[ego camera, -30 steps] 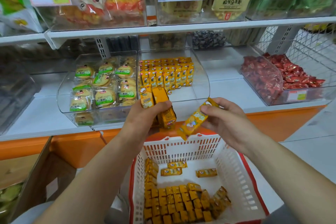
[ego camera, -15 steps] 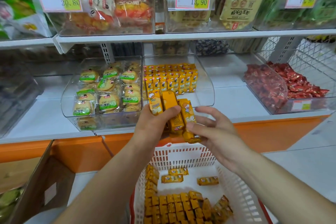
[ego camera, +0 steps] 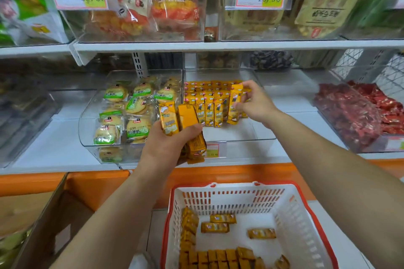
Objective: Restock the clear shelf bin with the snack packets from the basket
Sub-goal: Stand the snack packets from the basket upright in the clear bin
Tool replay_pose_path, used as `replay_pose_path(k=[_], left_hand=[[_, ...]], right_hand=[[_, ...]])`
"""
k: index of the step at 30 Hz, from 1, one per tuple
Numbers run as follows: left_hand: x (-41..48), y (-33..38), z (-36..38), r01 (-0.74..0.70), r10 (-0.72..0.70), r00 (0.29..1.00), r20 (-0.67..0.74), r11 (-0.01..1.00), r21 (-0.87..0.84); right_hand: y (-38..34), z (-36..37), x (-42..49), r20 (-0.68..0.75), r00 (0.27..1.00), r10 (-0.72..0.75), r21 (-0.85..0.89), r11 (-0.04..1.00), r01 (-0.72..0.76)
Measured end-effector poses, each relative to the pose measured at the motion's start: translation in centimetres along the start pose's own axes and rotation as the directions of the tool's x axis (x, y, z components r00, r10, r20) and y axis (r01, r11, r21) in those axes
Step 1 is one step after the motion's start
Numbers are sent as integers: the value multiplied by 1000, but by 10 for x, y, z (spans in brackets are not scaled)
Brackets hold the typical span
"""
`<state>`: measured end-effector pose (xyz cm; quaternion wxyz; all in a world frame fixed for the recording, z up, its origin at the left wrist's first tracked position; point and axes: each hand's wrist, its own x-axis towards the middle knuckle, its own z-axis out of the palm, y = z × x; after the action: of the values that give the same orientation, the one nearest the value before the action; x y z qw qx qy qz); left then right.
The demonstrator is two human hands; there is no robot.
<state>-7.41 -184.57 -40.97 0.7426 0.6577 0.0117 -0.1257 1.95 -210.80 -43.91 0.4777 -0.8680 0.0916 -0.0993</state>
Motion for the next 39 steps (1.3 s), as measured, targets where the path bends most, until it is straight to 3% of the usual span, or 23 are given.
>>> replay_pose_path(k=[5, 12, 15, 18, 35, 37, 39], left_hand=[[-3, -1, 6, 8, -7, 999, 32, 1000, -13], [-11, 3, 20, 10, -8, 998, 67, 1000, -22], [7, -4, 7, 21, -21, 999, 30, 1000, 6], [5, -8, 6, 29, -29, 999, 35, 1000, 5], [14, -15, 8, 55, -55, 998, -17, 998, 23], [12, -16, 11, 72, -72, 997, -11, 997, 32], [10, -17, 14, 91, -91, 996, 6, 996, 10]], right_hand=[[16, 15, 25, 4, 997, -80, -193, 978, 79], [25, 8, 29, 44, 996, -77, -408, 909, 89], [29, 31, 49, 107, 991, -81, -456, 882, 122], [31, 28, 52, 56, 993, -107, -469, 875, 120], [18, 23, 24, -118, 992, -39, -401, 916, -12], [2, 10, -6, -124, 988, -93, -303, 952, 51], [-13, 1, -48, -26, 995, -96, -61, 994, 94]])
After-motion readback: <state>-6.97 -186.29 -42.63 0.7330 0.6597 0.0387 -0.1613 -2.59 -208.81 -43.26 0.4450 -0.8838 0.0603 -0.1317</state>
